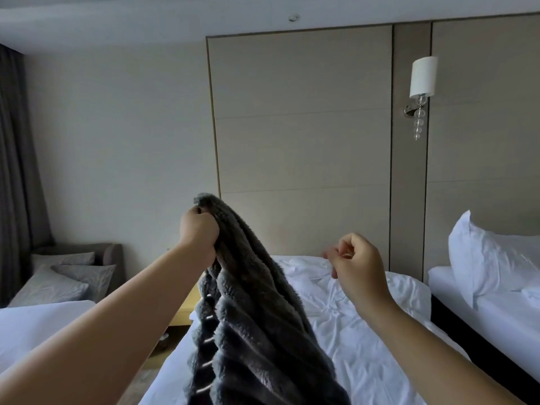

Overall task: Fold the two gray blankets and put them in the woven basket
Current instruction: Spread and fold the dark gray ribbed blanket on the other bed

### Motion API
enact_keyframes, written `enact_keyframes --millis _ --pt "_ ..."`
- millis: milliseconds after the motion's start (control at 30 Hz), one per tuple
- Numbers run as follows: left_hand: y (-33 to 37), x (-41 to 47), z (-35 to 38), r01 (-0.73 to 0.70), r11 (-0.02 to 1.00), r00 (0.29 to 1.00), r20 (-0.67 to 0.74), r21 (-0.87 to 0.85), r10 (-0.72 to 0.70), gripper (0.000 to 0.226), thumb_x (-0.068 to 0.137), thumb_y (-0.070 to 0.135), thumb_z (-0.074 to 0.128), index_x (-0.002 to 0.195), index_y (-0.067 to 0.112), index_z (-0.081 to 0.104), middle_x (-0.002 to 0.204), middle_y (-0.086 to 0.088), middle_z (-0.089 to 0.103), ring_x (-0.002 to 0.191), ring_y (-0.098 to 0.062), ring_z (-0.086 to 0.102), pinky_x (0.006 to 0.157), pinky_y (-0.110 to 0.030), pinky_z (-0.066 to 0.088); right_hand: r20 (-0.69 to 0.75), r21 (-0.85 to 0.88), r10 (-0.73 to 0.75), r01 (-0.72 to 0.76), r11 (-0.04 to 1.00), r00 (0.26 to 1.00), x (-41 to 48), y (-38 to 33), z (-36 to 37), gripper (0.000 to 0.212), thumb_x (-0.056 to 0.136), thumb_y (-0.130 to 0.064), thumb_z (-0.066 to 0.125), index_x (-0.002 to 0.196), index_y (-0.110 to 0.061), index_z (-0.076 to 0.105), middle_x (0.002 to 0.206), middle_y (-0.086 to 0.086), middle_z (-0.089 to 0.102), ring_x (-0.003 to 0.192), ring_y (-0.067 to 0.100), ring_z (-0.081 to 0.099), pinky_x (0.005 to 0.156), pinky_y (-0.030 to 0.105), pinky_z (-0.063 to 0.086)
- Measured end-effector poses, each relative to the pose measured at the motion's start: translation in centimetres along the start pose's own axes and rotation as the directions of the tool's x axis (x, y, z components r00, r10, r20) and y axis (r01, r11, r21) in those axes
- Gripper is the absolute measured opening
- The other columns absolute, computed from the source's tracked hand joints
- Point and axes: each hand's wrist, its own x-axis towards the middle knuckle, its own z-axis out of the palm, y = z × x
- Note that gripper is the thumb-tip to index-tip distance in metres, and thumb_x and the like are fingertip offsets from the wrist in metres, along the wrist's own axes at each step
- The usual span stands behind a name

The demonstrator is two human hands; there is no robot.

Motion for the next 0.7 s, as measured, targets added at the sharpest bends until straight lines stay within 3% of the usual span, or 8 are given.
enact_keyframes --millis 167,233,333,467,533,600,633,700 --pt "0.0 -1.5 1.5 0.033 0.996 0.970 0.242 -0.083 -0.012 0.031 0.104 0.024 0.036 0.081 0.016 0.055 0.086 -0.011 0.061 0.076 -0.024 0.062 0.075 -0.038 0.053 0.317 0.073 0.110 -0.140 0.987 0.942 -1.3 -0.3 1.2 0.014 0.081 -0.004 0.066 0.074 -0.014 0.059 0.078 0.012 0.070 0.058 0.011 0.063 0.052 0.025 0.047" --pt "-0.1 -2.6 2.0 0.063 0.995 0.918 0.396 -0.082 -0.026 0.027 0.103 0.024 0.037 0.086 0.014 0.055 0.087 -0.014 0.059 0.080 -0.025 0.061 0.076 -0.039 0.053 0.384 0.087 0.085 -0.128 0.988 0.919 -2.5 0.1 2.5 0.010 0.080 -0.011 0.069 0.079 -0.019 0.063 0.082 0.003 0.070 0.074 0.012 0.066 0.071 0.030 0.052" --pt "-0.1 -3.6 1.8 0.072 0.994 0.788 0.615 -0.076 -0.010 0.025 0.103 0.019 0.037 0.092 0.009 0.056 0.080 -0.012 0.064 0.071 -0.019 0.067 0.065 -0.031 0.057 0.461 0.141 0.051 -0.130 0.981 0.886 -3.8 0.3 3.5 0.031 0.070 -0.027 0.074 0.097 -0.034 0.062 0.097 -0.012 0.068 0.094 0.002 0.063 0.083 0.017 0.049" --pt "-0.3 -3.5 0.6 0.040 0.999 0.738 0.675 -0.004 -0.026 0.024 0.103 0.020 0.037 0.099 0.004 0.055 0.090 -0.019 0.061 0.084 -0.025 0.064 0.074 -0.033 0.054 0.449 0.264 0.046 -0.182 0.947 0.892 -4.1 -0.5 3.3 0.029 0.066 -0.019 0.077 0.090 -0.030 0.065 0.084 0.003 0.066 0.080 0.016 0.064 0.077 0.028 0.051" --pt "-0.5 -3.3 0.1 0.056 0.998 0.763 0.646 -0.010 -0.036 0.024 0.103 0.020 0.038 0.098 0.005 0.057 0.087 -0.016 0.067 0.078 -0.021 0.070 0.067 -0.030 0.057 0.586 0.287 0.074 -0.293 0.912 0.807 -4.0 -1.1 3.1 0.033 0.067 -0.019 0.077 0.097 -0.023 0.063 0.080 0.010 0.061 0.072 0.023 0.061 0.071 0.036 0.048" --pt "-0.7 -3.3 -0.4 0.066 0.998 0.778 0.626 -0.006 -0.048 0.023 0.103 0.021 0.039 0.097 0.007 0.057 0.085 -0.013 0.066 0.073 -0.019 0.070 0.064 -0.030 0.056 0.767 0.210 0.054 -0.329 0.921 0.639 -4.2 -1.7 3.0 0.028 0.073 -0.020 0.075 0.099 -0.020 0.065 0.075 0.004 0.063 0.062 0.017 0.059 0.057 0.028 0.045" --pt "-0.9 -3.2 -0.5 0.065 0.998 0.780 0.623 0.012 -0.058 0.023 0.103 0.022 0.039 0.098 0.007 0.056 0.087 -0.014 0.064 0.075 -0.020 0.068 0.067 -0.032 0.056 0.828 0.174 0.027 -0.304 0.937 0.559 -4.3 -2.0 3.0 0.023 0.076 -0.019 0.074 0.098 -0.021 0.067 0.077 0.000 0.066 0.064 0.015 0.062 0.056 0.024 0.047" --pt "-1.1 -3.2 -0.8 0.073 0.997 0.775 0.627 0.032 -0.077 0.022 0.102 0.023 0.040 0.100 0.007 0.055 0.091 -0.016 0.060 0.080 -0.024 0.064 0.073 -0.036 0.057 0.848 0.164 -0.004 -0.255 0.953 0.531 -4.4 -2.0 3.2 0.020 0.078 -0.016 0.073 0.097 -0.021 0.070 0.092 0.000 0.071 0.086 0.017 0.069 0.072 0.024 0.053"
